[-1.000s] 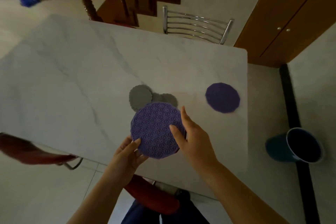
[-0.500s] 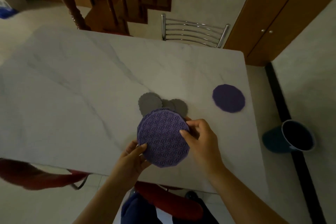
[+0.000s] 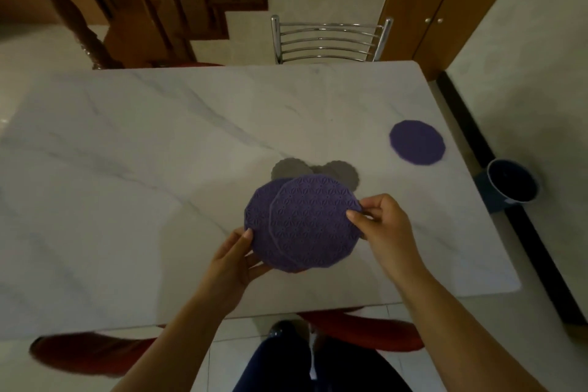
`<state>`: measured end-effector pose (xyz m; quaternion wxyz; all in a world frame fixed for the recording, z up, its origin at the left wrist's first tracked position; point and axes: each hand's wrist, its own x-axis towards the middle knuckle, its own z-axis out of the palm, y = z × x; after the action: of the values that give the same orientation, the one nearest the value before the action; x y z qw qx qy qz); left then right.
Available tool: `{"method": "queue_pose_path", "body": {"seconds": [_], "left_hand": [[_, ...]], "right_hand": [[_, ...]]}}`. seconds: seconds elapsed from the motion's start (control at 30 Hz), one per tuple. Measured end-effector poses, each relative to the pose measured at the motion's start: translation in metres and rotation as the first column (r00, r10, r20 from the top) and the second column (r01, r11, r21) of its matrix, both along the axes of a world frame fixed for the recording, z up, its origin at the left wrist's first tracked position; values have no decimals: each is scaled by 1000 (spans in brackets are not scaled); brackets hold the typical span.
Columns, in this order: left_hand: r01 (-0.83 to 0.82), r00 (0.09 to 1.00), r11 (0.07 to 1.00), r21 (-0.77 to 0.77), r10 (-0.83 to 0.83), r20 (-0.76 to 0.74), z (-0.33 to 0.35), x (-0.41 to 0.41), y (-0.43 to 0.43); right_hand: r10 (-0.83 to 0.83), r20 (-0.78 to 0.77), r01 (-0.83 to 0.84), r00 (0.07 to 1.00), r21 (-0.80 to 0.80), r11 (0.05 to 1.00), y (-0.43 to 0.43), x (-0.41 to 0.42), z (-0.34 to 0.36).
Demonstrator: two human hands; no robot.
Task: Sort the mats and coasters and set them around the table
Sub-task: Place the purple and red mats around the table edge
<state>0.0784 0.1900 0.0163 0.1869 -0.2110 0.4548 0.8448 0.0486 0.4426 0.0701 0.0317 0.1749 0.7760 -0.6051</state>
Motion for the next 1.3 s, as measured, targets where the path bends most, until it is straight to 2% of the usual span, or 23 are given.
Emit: {"method": "queue_pose_path", "body": {"seconds": [0.23, 0.47, 0.7, 0.77, 0.87, 1.0, 1.1, 1.3], "left_hand": [[-113, 993, 993, -22, 112, -40, 0, 6, -24], [-218, 976, 975, -42, 218, 0, -14, 39, -49], [-245, 965, 968, -58, 249, 86, -22, 66, -46], [-234, 968, 970, -62, 239, 80, -21, 70, -43], [-202, 975, 976, -84, 208, 80, -20, 75, -41], [-231, 969, 971, -64, 235, 70, -22, 80, -40], [-246, 966, 967, -67, 250, 69, -22, 83, -40], [-254, 963, 964, -73, 259, 71, -22, 91, -37]], "right_hand": [[-148, 100, 171, 984, -284, 943, 43, -2, 0], [-287, 254, 353, 924, -274, 895, 97, 21, -44], [-242, 349, 360, 905, -327, 874, 84, 18, -94], [-250, 336, 346, 908, -266, 900, 79, 10, -102], [-279, 305, 273, 910, 64, 960, 74, 1, -109], [-197, 260, 88, 945, 377, 922, 72, -3, -107], [-189, 255, 60, 948, 442, 895, 72, -4, -106], [-72, 218, -22, 973, 401, 916, 73, 5, -101]]}}
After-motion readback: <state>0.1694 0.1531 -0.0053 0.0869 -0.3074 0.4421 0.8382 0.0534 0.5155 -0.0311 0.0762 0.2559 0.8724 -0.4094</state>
